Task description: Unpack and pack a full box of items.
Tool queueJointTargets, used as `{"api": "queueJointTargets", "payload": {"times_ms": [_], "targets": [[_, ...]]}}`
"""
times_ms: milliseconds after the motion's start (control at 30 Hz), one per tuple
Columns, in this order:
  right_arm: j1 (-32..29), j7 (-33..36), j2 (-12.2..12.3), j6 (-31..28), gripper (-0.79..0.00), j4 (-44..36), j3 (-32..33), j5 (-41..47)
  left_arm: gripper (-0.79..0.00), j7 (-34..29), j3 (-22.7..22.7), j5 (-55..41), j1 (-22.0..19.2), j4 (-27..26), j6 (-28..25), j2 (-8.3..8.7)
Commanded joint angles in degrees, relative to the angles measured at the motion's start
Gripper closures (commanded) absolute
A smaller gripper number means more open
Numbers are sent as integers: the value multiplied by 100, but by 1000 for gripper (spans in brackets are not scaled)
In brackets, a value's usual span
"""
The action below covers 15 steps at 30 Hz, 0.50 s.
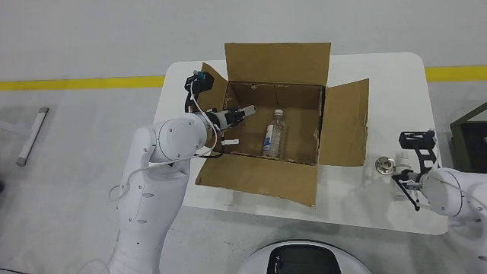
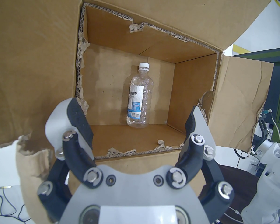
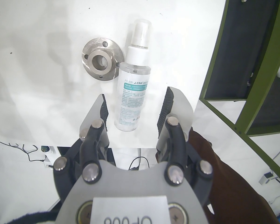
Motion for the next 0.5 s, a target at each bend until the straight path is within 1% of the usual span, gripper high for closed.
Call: {"api": "queueJointTargets", "payload": {"times_ms": [0,100,133,267,300,467], "targets": [[3,-48,-6,13,-483,89,-26,-6,-785,0,0,0,0,0,0,0],[12,-89,-17,34,-437,201,-73,-28,-785,0,0,0,0,0,0,0],[15,-91,-19,34,-443,231,-87,-45,-785,0,0,0,0,0,0,0],[35,-88,-28,49,-409,313,-104,-92,-785,0,0,0,0,0,0,0],[37,-85,-30,45,-391,329,-108,-88,-785,0,0,0,0,0,0,0],[54,-101,-42,41,-379,416,-116,-91,-785,0,0,0,0,0,0,0]]}}
